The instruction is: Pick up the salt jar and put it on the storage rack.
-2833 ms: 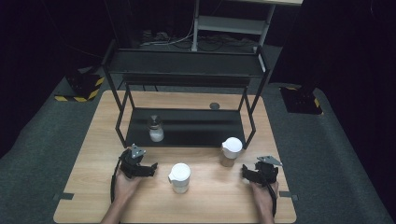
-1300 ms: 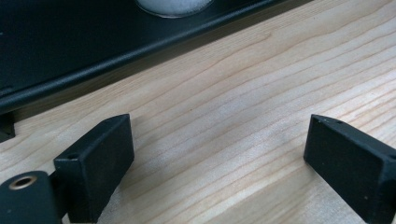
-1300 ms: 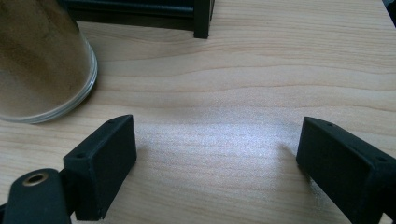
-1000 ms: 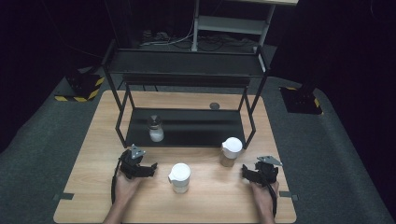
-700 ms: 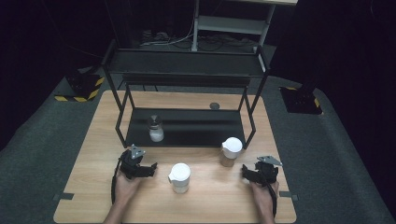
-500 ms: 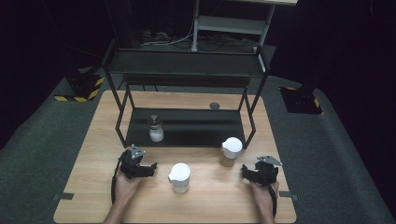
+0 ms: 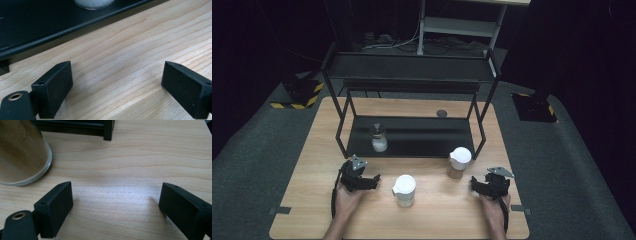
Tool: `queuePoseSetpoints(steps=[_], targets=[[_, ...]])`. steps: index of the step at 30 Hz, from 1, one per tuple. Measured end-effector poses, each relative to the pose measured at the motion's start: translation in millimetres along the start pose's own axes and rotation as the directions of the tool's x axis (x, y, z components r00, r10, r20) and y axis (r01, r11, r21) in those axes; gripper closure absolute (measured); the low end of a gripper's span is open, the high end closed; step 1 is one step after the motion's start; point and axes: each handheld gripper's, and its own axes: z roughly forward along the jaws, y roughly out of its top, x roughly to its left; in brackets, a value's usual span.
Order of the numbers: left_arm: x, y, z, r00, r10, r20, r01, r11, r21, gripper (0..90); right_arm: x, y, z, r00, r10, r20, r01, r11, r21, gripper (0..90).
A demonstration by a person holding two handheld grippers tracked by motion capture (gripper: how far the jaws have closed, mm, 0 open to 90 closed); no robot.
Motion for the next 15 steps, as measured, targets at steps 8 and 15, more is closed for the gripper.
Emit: queuePoseSetpoints(steps=[8,15], targets=[[0.4,0.3,0.5,1.0,0.0,-0.001,0.0,1.0,-0.002,10.4,0.0,0.0,0.0,1.0,0.0,0.0,0.0,1.0,0.0,11.8],[-3.0,-1.8,-0.2,0.9998,0.017,-0.013,-0.017,0.9997,-0.016,12.6,-0.5,-3.4,-3.1,0.9999,-0.009,-0.01,0.009,1.0,-0.003,12.5]])
